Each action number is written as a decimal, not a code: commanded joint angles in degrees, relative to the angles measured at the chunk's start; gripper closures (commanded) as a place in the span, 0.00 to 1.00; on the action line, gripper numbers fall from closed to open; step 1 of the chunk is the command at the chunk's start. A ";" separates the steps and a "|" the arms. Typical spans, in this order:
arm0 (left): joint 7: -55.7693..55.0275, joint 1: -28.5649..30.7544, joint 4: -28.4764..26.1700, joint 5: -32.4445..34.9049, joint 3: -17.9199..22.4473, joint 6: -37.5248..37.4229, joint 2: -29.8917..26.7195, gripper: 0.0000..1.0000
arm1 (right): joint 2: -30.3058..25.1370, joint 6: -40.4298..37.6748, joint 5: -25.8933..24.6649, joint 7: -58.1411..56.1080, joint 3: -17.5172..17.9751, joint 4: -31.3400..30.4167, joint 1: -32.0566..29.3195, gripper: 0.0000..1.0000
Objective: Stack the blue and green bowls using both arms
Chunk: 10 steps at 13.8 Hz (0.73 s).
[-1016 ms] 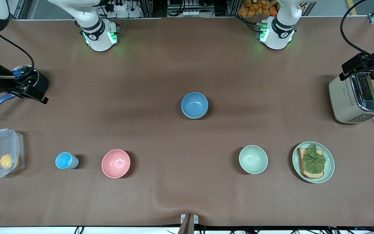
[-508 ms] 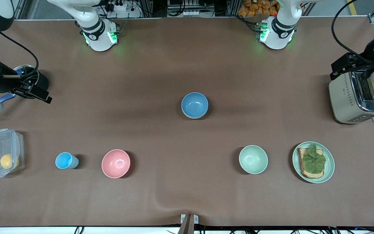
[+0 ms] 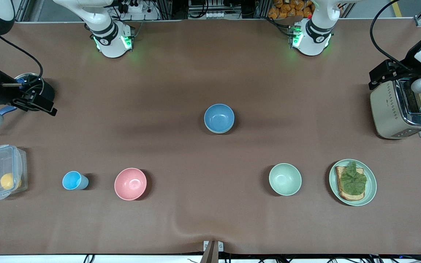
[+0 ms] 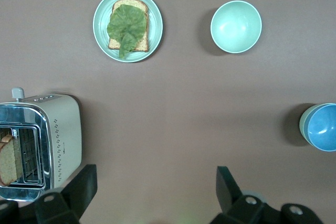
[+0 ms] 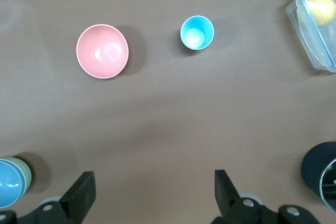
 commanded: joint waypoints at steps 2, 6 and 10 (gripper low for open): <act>-1.68 -0.08 -1.45 1.27 0.12 -0.44 -1.44 0.00 | -0.87 -0.15 -1.23 -0.42 -0.50 -0.01 0.80 0.00; -2.39 -0.17 -1.81 1.27 0.12 -0.45 -1.53 0.00 | -0.96 -0.24 -1.23 -0.42 -0.24 -0.01 0.89 0.00; -2.30 -0.43 -1.81 1.35 0.12 -1.24 -1.53 0.00 | -0.87 -0.42 -1.14 -0.51 -0.24 -0.01 0.72 0.00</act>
